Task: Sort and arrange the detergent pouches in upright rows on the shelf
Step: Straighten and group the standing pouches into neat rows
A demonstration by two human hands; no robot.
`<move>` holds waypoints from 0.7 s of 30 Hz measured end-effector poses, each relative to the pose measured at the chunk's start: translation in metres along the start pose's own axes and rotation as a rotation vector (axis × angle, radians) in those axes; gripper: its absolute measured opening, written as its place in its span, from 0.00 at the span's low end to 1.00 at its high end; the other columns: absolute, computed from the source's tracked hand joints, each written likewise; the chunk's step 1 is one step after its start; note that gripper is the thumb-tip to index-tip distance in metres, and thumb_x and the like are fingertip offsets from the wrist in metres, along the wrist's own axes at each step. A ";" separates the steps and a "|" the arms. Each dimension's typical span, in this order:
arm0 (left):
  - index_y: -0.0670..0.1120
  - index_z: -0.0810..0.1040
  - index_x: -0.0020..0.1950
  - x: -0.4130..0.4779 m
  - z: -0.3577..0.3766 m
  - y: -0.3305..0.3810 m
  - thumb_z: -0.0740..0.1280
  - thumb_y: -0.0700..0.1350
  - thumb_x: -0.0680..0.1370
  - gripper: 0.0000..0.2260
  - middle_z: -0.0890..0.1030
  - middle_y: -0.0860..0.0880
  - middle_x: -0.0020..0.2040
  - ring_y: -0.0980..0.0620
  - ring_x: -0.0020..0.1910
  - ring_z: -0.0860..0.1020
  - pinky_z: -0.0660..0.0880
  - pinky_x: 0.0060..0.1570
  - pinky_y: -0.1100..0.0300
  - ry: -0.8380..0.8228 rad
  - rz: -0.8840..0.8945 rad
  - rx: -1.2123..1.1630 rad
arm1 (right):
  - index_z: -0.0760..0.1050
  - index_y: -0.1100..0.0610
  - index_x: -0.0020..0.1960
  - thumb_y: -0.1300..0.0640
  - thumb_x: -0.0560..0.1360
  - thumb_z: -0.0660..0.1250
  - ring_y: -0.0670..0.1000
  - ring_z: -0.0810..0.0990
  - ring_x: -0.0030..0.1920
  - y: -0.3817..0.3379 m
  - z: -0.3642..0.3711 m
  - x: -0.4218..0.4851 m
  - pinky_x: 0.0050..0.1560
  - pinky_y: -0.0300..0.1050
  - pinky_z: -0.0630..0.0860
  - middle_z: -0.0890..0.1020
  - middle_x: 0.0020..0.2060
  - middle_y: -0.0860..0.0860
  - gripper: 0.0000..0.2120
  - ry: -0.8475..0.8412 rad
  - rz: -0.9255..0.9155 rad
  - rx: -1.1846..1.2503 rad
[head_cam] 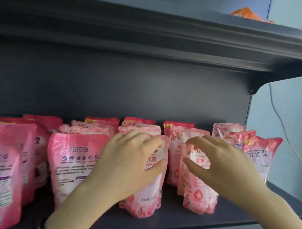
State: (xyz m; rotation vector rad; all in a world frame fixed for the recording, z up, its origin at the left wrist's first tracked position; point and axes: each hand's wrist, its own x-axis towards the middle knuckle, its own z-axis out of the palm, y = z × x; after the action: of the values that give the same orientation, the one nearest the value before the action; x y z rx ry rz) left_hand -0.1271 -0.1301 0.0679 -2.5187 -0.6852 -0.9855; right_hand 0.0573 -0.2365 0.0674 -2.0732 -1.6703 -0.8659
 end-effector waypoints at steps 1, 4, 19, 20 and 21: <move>0.55 0.79 0.53 0.006 0.003 0.005 0.53 0.62 0.73 0.20 0.82 0.57 0.47 0.54 0.49 0.80 0.75 0.47 0.56 0.000 0.005 -0.010 | 0.71 0.41 0.59 0.35 0.73 0.56 0.45 0.78 0.46 0.008 0.002 0.000 0.38 0.40 0.74 0.78 0.49 0.39 0.18 0.007 0.002 -0.011; 0.55 0.78 0.51 0.024 0.013 0.018 0.51 0.63 0.73 0.21 0.81 0.57 0.46 0.54 0.49 0.79 0.76 0.49 0.56 -0.007 0.023 -0.007 | 0.73 0.41 0.57 0.36 0.73 0.56 0.43 0.76 0.42 0.030 0.005 -0.001 0.32 0.31 0.61 0.79 0.47 0.38 0.18 0.029 0.022 -0.008; 0.56 0.76 0.54 0.126 0.093 0.153 0.55 0.60 0.76 0.16 0.79 0.57 0.47 0.56 0.50 0.73 0.69 0.48 0.61 0.067 0.070 -0.199 | 0.76 0.40 0.52 0.41 0.72 0.62 0.43 0.77 0.47 0.202 0.030 -0.007 0.40 0.45 0.76 0.78 0.47 0.36 0.11 0.095 0.097 0.207; 0.56 0.75 0.57 0.133 0.103 0.167 0.57 0.59 0.77 0.14 0.78 0.58 0.49 0.57 0.51 0.73 0.70 0.50 0.61 0.070 0.060 -0.253 | 0.77 0.40 0.52 0.43 0.72 0.63 0.43 0.77 0.48 0.217 0.033 -0.008 0.41 0.46 0.76 0.78 0.48 0.36 0.10 0.104 0.092 0.240; 0.56 0.74 0.60 0.141 0.114 0.179 0.59 0.58 0.77 0.14 0.78 0.59 0.53 0.59 0.53 0.72 0.71 0.51 0.62 0.075 0.048 -0.313 | 0.78 0.41 0.52 0.45 0.72 0.65 0.43 0.76 0.49 0.231 0.036 -0.008 0.41 0.45 0.76 0.77 0.47 0.36 0.09 0.126 0.081 0.272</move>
State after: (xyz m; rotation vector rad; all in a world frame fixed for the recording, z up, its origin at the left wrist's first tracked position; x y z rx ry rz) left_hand 0.1228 -0.1794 0.0614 -2.7302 -0.4763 -1.2471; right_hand 0.2876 -0.2788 0.0598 -1.8503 -1.5324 -0.6862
